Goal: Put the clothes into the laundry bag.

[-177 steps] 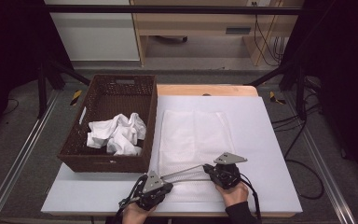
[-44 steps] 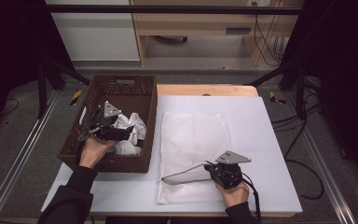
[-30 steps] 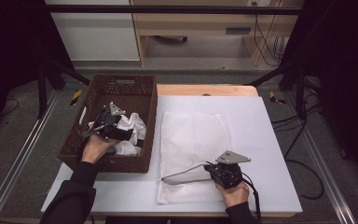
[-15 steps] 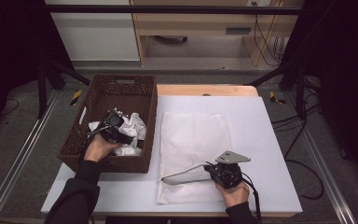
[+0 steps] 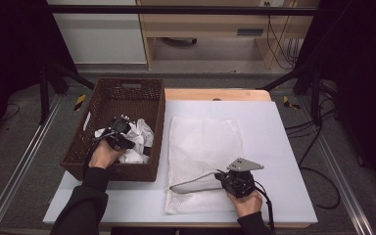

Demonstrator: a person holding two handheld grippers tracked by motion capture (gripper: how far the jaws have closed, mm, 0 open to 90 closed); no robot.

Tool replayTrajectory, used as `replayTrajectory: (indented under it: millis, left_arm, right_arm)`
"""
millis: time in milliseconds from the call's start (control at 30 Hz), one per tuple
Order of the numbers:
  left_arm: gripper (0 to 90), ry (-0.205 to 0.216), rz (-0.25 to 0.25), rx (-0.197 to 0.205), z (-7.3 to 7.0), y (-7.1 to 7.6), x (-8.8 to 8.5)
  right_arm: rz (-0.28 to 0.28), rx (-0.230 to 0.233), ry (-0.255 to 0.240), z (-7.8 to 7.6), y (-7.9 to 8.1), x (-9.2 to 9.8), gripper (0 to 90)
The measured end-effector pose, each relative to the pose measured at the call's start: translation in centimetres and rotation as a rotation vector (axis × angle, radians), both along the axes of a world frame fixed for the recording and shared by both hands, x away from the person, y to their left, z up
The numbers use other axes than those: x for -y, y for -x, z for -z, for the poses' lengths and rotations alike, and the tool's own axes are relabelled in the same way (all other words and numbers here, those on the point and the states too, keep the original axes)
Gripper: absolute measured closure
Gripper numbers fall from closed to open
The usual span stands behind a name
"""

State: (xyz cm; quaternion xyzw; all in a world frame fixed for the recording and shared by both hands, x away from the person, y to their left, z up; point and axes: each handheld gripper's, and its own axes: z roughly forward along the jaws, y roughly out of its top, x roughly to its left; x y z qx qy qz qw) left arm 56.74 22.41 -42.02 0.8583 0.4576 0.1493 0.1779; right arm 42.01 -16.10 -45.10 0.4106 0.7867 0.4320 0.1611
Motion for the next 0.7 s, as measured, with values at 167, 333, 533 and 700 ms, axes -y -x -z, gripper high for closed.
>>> replayTrajectory:
  millis: [167, 333, 533, 700]
  left_arm:
    - [78.9, 0.001, 0.010, 0.077, -0.5, 0.5, 0.0]
    - [81.1, 0.017, 0.001, 0.166, -1.2, 1.0, -0.1]
    - [81.8, 0.051, -0.010, 0.296, -2.1, 2.0, -0.5]
    - [82.2, 0.116, -0.029, 0.408, -2.9, 2.8, -1.0]
  right_arm:
    - [0.001, -0.002, -0.006, -0.1, 0.0, 0.1, 88.0]
    - [0.000, -0.002, -0.006, 0.0, 0.0, 0.1, 88.0]
    - [0.000, -0.001, -0.008, 0.0, 0.0, 0.2, 88.0]
    - [0.002, -0.002, -0.008, 0.0, 0.0, 0.2, 88.0]
